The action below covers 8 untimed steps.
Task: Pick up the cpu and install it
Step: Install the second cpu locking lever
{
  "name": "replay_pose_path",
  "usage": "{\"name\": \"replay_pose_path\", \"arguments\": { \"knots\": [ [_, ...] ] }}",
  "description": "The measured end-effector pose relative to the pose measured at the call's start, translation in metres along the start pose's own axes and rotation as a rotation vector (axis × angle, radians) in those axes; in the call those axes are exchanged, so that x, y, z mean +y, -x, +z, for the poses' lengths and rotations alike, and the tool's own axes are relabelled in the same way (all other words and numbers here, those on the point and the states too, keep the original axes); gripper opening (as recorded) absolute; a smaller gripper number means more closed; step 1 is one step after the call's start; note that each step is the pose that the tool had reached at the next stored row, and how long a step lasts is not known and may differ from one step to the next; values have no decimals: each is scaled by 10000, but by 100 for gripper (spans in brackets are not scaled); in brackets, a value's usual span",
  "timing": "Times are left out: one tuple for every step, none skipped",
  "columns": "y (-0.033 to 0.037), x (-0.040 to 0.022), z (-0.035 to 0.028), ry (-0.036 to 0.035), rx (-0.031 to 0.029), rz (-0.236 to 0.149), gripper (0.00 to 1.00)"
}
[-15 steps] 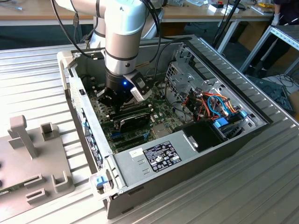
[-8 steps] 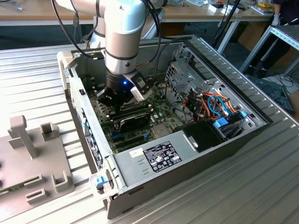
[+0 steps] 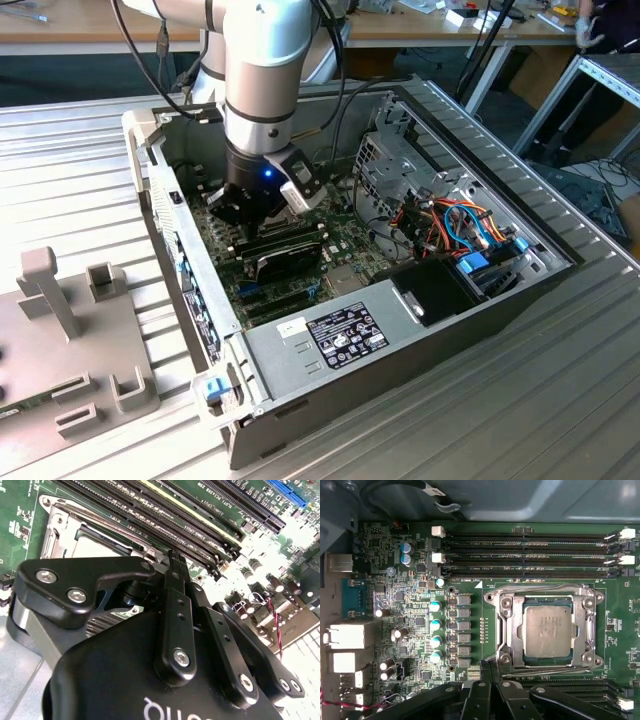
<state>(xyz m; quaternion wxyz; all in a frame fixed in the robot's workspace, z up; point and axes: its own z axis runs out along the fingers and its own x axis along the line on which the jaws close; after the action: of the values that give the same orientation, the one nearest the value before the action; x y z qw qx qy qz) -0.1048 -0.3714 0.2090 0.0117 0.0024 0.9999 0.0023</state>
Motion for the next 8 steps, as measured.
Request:
{"name": "replay_pose_path", "arguments": {
  "knots": [
    [0,1,-11,-3,0,0,11],
    [1,2,-24,-6,1,0,11],
    [1,3,-48,-9,0,0,11],
    [2,6,-76,-13,0,0,11],
    [2,7,-96,-15,0,0,11],
    [2,8,-116,-17,0,0,11],
    [3,11,-150,-20,0,0,11],
    [4,14,-184,-25,1,0,11]
  ]
}}
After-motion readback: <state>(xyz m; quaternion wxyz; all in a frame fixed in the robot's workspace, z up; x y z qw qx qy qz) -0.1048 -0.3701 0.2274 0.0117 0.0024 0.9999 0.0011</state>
